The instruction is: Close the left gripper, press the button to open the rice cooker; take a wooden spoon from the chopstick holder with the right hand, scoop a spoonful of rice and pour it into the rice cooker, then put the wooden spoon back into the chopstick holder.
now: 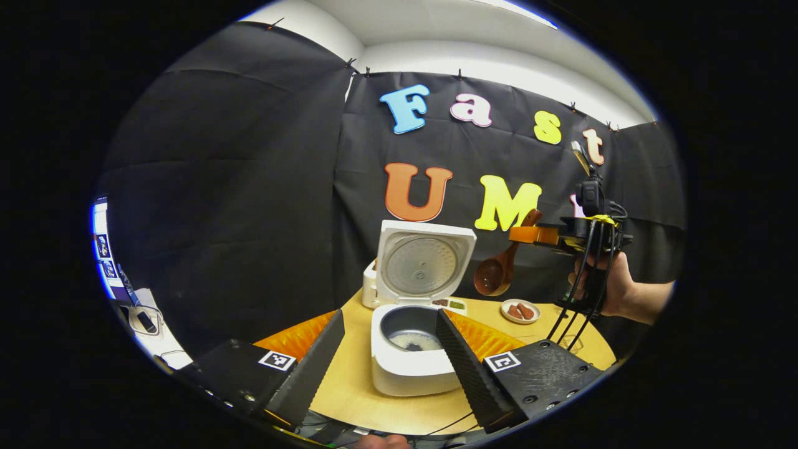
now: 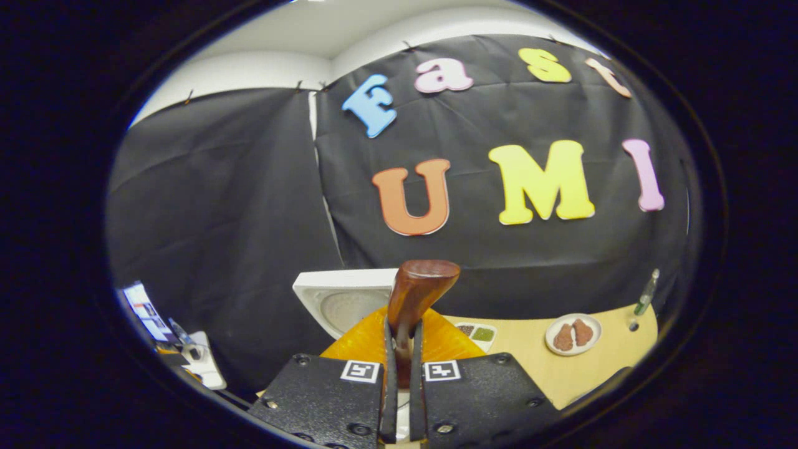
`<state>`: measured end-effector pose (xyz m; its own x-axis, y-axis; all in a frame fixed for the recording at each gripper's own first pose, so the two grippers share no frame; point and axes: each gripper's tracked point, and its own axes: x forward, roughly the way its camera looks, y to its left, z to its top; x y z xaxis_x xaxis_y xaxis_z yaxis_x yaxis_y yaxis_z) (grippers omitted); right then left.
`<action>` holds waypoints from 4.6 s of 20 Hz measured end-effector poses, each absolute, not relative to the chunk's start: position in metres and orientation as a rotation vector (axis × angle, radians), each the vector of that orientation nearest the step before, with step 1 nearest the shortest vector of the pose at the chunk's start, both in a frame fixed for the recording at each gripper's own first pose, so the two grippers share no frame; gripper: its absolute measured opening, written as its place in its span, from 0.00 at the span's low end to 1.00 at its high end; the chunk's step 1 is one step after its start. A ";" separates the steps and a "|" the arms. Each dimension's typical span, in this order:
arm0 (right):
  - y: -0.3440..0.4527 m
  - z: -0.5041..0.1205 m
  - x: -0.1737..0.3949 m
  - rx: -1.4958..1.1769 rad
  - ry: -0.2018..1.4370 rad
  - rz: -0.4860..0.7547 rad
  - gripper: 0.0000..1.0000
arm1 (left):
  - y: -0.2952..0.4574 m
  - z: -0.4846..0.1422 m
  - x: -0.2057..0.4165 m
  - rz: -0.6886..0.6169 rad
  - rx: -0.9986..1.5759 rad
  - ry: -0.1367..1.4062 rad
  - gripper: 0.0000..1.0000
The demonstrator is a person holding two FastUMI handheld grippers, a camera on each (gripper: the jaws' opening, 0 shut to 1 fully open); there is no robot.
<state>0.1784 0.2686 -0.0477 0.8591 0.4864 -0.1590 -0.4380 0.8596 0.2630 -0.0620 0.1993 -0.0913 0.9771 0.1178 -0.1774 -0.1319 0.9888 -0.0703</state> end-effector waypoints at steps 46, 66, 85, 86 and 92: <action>-0.112 -0.286 0.172 0.357 0.439 -0.066 0.88 | 0.031 -0.067 0.022 0.005 -0.006 0.220 0.94; -0.123 -0.101 0.024 0.136 0.158 -0.252 1.00 | 0.164 0.007 0.216 0.051 -0.002 0.090 0.94; -0.112 -0.138 -0.018 0.197 0.245 -0.329 1.00 | 0.202 -0.085 0.284 0.196 0.009 0.431 0.97; -0.107 -0.140 -0.014 0.199 0.251 -0.307 1.00 | 0.201 -0.083 0.265 0.192 0.015 0.447 0.98; -0.077 -0.162 0.003 0.216 0.308 -0.178 1.00 | 0.175 -0.112 0.185 0.161 -0.021 0.543 0.97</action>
